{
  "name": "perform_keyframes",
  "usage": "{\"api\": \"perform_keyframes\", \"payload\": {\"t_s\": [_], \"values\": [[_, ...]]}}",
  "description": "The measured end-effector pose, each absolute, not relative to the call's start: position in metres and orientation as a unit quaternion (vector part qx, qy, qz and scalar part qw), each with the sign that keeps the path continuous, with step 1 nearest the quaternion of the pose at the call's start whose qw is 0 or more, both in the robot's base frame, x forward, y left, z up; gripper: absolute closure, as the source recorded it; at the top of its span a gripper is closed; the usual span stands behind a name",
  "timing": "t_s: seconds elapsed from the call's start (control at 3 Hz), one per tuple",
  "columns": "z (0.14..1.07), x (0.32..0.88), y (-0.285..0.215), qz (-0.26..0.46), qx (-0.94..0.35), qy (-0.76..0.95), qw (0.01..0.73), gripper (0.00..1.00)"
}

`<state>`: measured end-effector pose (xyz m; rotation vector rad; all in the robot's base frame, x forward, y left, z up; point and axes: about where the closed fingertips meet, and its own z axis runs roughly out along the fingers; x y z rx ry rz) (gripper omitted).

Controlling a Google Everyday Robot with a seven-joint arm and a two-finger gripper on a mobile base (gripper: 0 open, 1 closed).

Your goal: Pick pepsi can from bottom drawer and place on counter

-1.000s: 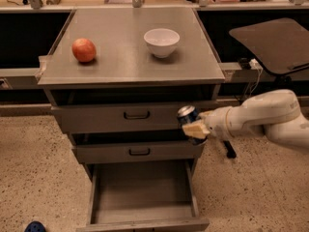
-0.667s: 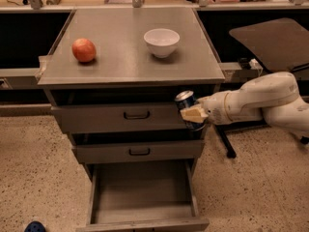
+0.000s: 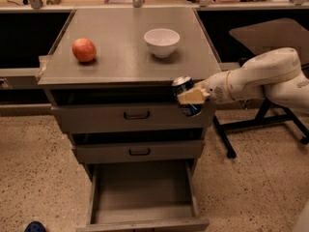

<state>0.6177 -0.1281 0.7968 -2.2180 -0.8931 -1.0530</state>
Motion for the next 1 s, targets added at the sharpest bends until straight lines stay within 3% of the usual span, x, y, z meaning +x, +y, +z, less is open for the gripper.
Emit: {"api": "perform_keyframes", "payload": {"t_s": [0.33, 1.0], "values": [[0.856, 0.633, -0.137, -0.416, -0.802, -0.337, 0.264, 1.0], [0.87, 0.638, -0.133, -0.426, -0.794, -0.345, 0.262, 1.0]]}}
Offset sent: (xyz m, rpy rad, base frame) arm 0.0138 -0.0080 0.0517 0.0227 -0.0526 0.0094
